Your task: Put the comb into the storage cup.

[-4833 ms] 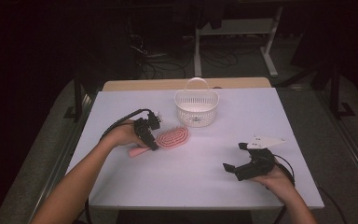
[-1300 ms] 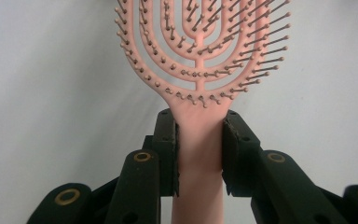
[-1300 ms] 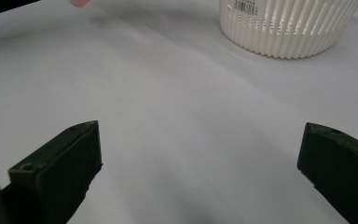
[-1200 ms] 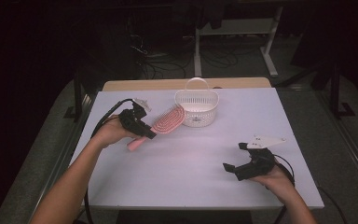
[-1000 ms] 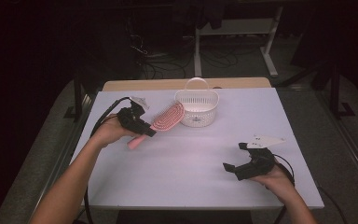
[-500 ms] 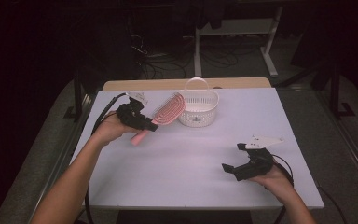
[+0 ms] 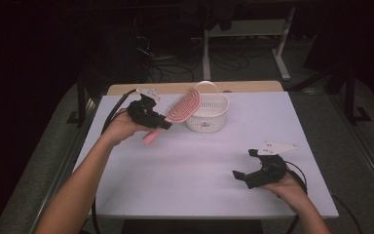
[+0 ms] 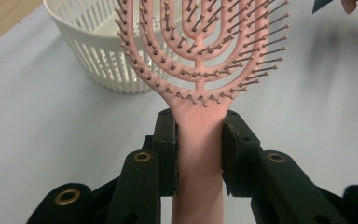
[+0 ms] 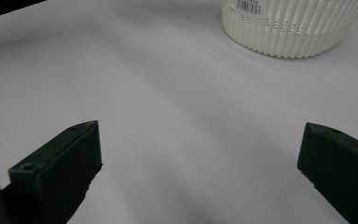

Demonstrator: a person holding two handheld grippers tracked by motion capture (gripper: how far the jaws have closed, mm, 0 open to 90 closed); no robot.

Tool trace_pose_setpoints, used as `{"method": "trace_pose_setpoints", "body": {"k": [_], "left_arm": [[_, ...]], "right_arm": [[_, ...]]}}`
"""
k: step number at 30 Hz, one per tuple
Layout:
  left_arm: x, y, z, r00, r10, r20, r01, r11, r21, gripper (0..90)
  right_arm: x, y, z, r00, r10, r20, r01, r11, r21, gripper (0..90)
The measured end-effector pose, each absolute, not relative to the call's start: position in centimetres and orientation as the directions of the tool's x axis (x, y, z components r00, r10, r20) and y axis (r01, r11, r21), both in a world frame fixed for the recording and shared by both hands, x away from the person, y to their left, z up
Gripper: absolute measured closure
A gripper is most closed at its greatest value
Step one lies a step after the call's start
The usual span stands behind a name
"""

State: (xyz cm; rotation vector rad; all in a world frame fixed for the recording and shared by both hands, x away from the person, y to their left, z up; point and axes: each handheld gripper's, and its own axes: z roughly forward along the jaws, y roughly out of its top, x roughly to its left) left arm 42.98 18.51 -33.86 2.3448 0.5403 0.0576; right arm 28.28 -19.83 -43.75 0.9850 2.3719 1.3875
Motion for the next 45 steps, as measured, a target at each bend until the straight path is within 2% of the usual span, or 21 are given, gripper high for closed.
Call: {"method": "trace_pose_setpoints", "body": {"k": [20, 45], "left_arm": [[44.3, 16.6, -32.0, 0.912, 0.398, -0.097, 0.333, -0.583, 0.741, 70.4], [46.6, 12.6, -30.2, 0.920, 0.390, -0.048, 0.276, -0.552, 0.787, 70.4]], "right_arm": [[28.2, -19.8, -43.7, -0.751, 0.646, 0.137, 0.433, 0.325, 0.840, 0.0], [28.2, -19.9, -43.6, -0.753, 0.641, 0.148, 0.433, 0.313, 0.845, 0.0]]}}
